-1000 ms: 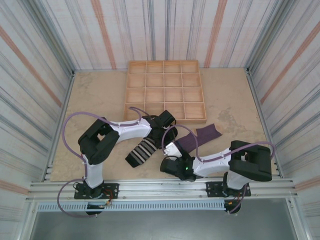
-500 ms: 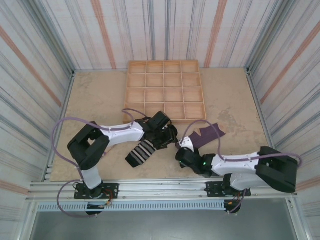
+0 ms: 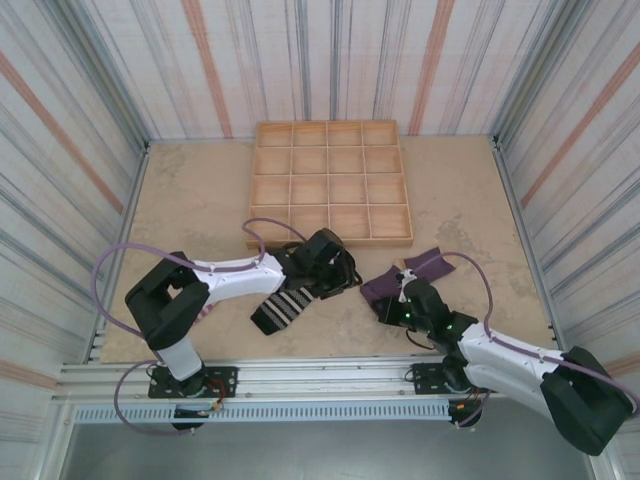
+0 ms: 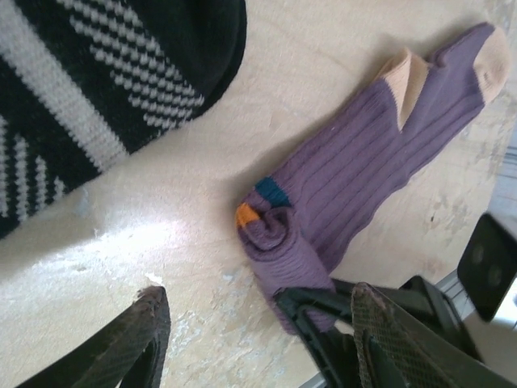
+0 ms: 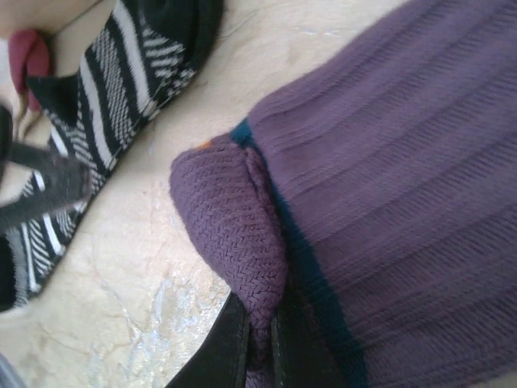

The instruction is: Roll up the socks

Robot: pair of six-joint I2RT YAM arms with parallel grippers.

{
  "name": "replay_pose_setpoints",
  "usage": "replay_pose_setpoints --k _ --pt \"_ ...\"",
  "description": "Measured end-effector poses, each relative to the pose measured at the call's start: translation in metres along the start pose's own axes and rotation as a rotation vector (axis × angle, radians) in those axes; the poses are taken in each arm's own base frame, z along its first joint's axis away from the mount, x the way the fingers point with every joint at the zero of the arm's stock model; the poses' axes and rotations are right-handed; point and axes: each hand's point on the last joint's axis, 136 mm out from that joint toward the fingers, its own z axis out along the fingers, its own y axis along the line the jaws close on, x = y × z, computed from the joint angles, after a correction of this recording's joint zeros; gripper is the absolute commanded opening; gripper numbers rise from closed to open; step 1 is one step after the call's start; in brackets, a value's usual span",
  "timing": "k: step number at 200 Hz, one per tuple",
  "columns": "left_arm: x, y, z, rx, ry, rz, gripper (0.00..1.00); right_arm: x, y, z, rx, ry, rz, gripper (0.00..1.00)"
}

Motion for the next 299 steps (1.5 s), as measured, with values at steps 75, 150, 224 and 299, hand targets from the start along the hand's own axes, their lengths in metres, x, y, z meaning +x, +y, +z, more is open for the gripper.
replay_pose_setpoints --k 75,150,224,299 --pt "0.021 -0.006 0.029 -0.004 0.016 0.069 0.53 -0.002 -0.022 -0.017 -0.056 0.022 0.329 0.00" --pt "0.021 -0.013 0.056 0.006 0.023 0.100 0.51 0.001 -0.026 -0.015 -0.056 0.077 0.451 0.00" --pt "0.026 -0.025 0.068 0.029 0.023 0.127 0.44 -0.001 -0.030 -0.018 -0.069 0.093 0.538 0.00" --pt "0.021 -0.035 0.083 0.011 0.040 0.102 0.24 -0.001 -0.031 -0.019 -0.087 0.114 0.575 0.00"
